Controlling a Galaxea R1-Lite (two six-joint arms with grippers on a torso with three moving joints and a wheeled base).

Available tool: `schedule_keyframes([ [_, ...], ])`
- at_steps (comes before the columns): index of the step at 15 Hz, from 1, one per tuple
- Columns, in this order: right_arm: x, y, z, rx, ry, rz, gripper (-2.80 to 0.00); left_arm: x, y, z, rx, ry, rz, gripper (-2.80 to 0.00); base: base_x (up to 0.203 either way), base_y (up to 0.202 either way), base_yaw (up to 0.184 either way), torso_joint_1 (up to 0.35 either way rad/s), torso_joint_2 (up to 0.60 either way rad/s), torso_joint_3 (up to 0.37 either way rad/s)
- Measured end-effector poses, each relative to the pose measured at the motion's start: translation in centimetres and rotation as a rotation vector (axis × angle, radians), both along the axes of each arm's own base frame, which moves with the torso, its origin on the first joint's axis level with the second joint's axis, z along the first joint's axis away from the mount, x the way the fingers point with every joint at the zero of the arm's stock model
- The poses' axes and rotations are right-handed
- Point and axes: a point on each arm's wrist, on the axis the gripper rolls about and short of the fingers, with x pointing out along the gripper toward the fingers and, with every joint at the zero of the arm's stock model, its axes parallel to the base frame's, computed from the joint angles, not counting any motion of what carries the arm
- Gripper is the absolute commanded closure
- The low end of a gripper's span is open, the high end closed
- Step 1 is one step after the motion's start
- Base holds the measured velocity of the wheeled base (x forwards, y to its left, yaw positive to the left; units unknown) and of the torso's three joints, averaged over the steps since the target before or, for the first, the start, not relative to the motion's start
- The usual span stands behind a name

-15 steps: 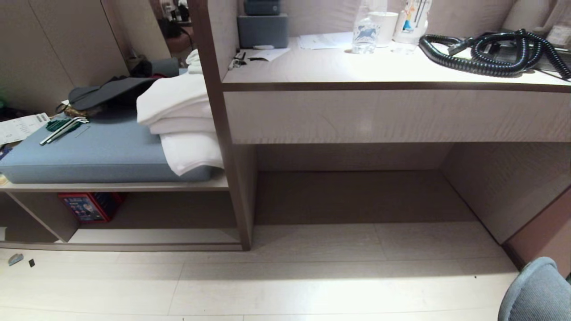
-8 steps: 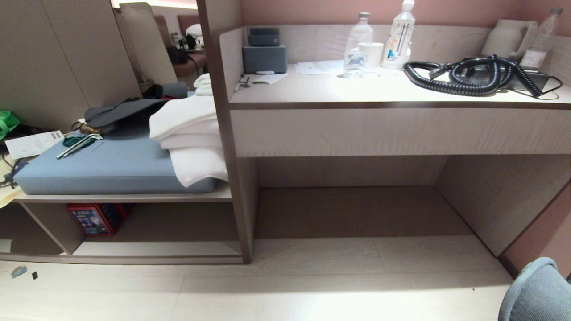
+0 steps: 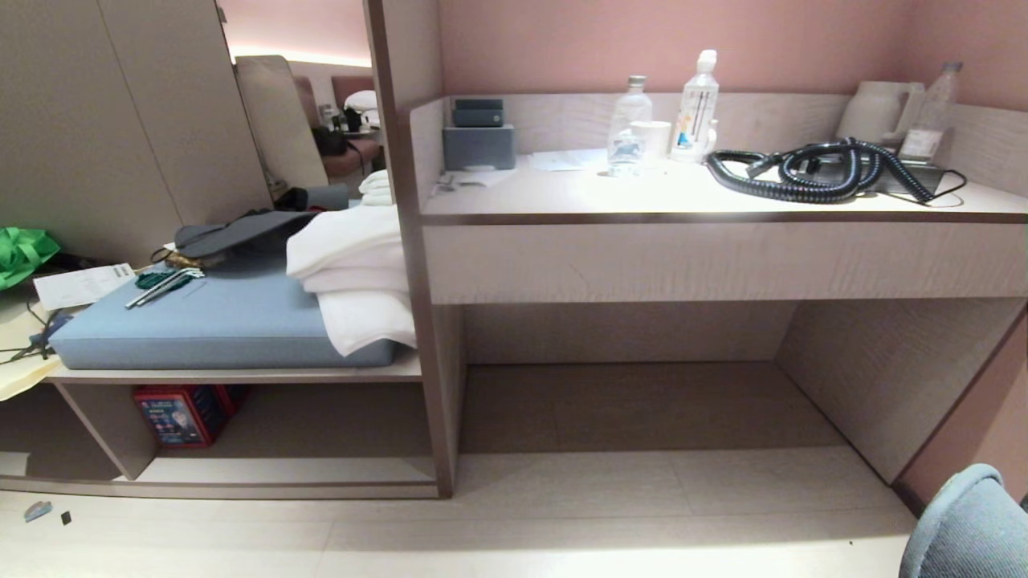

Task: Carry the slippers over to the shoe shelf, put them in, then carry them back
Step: Place the slippers into the shoe cabinet

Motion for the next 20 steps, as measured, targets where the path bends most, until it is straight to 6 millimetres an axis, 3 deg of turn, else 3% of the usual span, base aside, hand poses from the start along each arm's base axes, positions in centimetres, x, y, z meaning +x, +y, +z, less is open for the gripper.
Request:
schedule_keyframes([
  [7, 0.0, 0.0, -0.02, 0.002, 0.001, 0.001, 0.0, 0.0, 0.0, 0.0, 0.0, 0.0, 0.0, 0.0, 0.001, 0.025, 0.0, 0.0, 0.0, 0.005],
  [20, 0.0, 0.0, -0.02, 0.015, 0.001, 0.0, 0.0, 0.0, 0.0, 0.0, 0.0, 0.0, 0.0, 0.0, 0.0, 0.195, -0.001, 0.003, 0.0, 0.004],
])
